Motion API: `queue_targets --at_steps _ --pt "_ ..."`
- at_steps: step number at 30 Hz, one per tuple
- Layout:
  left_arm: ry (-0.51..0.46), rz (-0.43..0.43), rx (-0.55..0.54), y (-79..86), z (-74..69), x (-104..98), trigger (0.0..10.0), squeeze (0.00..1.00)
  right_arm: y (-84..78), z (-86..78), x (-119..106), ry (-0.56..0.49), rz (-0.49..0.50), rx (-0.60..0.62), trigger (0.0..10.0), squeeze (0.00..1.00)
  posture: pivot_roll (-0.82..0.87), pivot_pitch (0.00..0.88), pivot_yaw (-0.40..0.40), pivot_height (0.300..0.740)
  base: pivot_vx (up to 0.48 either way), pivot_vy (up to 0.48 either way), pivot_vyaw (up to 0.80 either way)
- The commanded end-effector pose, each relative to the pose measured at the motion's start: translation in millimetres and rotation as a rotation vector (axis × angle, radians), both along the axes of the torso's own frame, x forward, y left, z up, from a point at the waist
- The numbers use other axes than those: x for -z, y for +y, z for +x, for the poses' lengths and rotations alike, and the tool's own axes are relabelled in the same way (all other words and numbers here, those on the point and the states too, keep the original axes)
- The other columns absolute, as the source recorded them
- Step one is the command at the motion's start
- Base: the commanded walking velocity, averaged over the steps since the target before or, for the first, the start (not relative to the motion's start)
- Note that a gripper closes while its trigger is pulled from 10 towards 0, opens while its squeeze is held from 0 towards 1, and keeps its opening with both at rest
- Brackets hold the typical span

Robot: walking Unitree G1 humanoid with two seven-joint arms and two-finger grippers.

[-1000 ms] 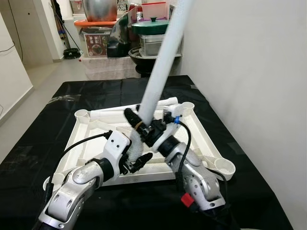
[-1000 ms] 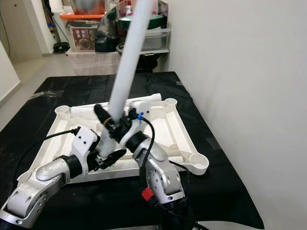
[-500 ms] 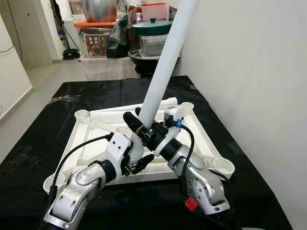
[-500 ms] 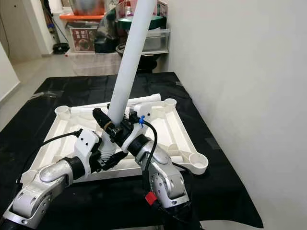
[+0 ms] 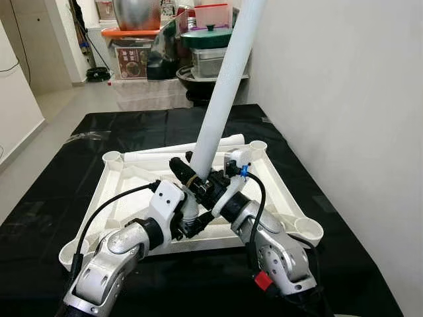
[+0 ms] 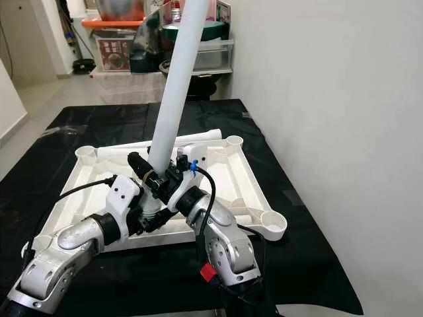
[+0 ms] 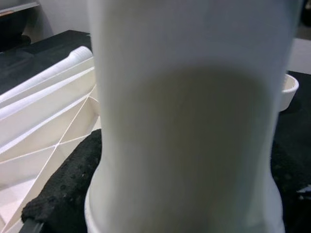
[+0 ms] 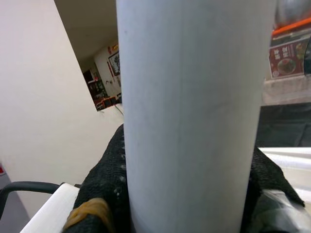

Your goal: Building children table

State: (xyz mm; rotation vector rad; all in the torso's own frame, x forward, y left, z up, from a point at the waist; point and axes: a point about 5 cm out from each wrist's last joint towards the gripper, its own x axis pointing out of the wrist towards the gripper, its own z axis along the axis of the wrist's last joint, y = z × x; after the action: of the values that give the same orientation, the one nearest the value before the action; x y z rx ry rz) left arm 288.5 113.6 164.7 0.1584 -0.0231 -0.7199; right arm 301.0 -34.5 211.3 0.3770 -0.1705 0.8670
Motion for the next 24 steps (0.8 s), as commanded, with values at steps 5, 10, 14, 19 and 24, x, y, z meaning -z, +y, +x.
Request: queue_targets --at_steps 5,10,14,19,24 --pt "-0.016 -0.004 0.03 -4.1 -3.8 0.3 0.0 0.0 8.3 -2.9 3.5 0.021 -0.015 -0.05 0.0 0.0 0.01 0.0 0.017 0.74 0.0 0.0 0.0" --pt "-0.009 0.003 0.034 -2.1 -5.3 3.7 0.0 0.0 8.5 -3.0 3.3 0.02 -0.019 -0.052 0.0 0.0 0.01 0.0 0.018 0.74 0.0 0.0 0.0" --pt "-0.016 -0.008 0.016 -1.0 -2.9 1.6 0.0 0.0 7.9 -2.1 3.2 0.017 -0.024 -0.05 0.0 0.0 0.01 0.0 0.017 0.74 0.0 0.0 0.0" --pt "-0.034 0.014 -0.008 2.7 0.6 -0.4 9.7 0.0 7.7 -1.4 3.5 0.018 -0.034 -0.048 0.0 0.0 0.01 0.0 0.013 0.74 0.0 0.0 0.0" --pt "-0.057 0.043 -0.003 6.6 0.5 -1.2 10.0 0.0 7.4 -1.3 3.0 0.029 -0.037 -0.06 10.0 0.99 0.01 0.0 0.011 0.74 0.0 0.0 0.0"
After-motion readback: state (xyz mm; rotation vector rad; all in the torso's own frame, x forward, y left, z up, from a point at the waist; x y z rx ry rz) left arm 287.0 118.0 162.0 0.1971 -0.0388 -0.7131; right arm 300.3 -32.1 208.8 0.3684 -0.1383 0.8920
